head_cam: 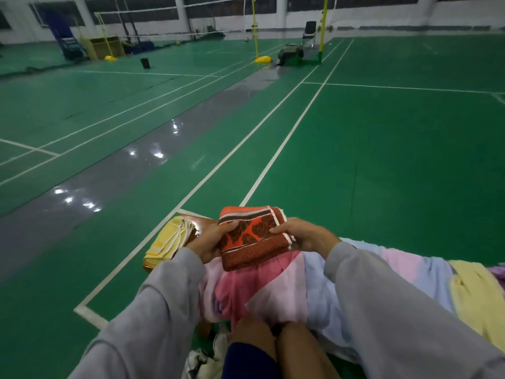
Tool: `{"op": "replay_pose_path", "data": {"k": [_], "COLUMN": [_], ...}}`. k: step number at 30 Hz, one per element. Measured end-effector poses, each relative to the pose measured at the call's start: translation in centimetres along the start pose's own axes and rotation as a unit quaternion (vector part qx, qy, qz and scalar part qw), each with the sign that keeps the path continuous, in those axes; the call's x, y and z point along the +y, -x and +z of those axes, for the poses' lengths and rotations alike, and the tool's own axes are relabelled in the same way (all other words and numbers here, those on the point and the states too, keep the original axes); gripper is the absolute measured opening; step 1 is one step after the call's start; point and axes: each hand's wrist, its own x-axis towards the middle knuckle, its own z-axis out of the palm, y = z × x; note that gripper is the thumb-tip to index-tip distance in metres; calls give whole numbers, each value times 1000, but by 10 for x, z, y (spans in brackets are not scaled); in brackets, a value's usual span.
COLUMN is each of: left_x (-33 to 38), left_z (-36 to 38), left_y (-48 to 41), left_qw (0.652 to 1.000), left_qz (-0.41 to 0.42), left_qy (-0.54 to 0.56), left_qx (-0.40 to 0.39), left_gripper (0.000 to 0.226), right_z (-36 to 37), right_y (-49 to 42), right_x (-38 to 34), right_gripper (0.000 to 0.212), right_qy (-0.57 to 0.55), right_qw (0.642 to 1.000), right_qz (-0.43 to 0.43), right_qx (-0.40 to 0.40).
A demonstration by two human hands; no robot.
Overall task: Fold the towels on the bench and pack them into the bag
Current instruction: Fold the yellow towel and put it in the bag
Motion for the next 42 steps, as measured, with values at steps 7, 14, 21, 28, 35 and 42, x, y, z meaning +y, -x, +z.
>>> {"op": "replay_pose_path", "data": {"k": [7,14,21,28,35,42], "left_x": [-2,-8,-24,-26,-24,-8], "left_z": [-58,-94,-124,-155,-169,-152], "left_y": [10,-6,-27,-31,-59,-48], "left_qw": [994,986,959,599,673,645], "left_qz": [30,29,29,64,-79,10], "left_qy": [29,11,-126,-704,-677,-678], "left_qx": [103,164,253,375,289,353], "left_gripper": [31,24,23,71,117,16], "right_z": [78,106,88,80,77,71], "right_y": [-46,-81,-106,-116,-121,-121], "right_x": [11,25,47,42,42,39], "right_gripper": [19,39,42,34,33,24], "right_qy": [-52,-89,-76,-26,17,-8], "right_qw": [998,995,994,996,998,998], "right_qz": [9,-43,-23,4,11,25], "right_qx": [-34,24,80,80,66,56]}}
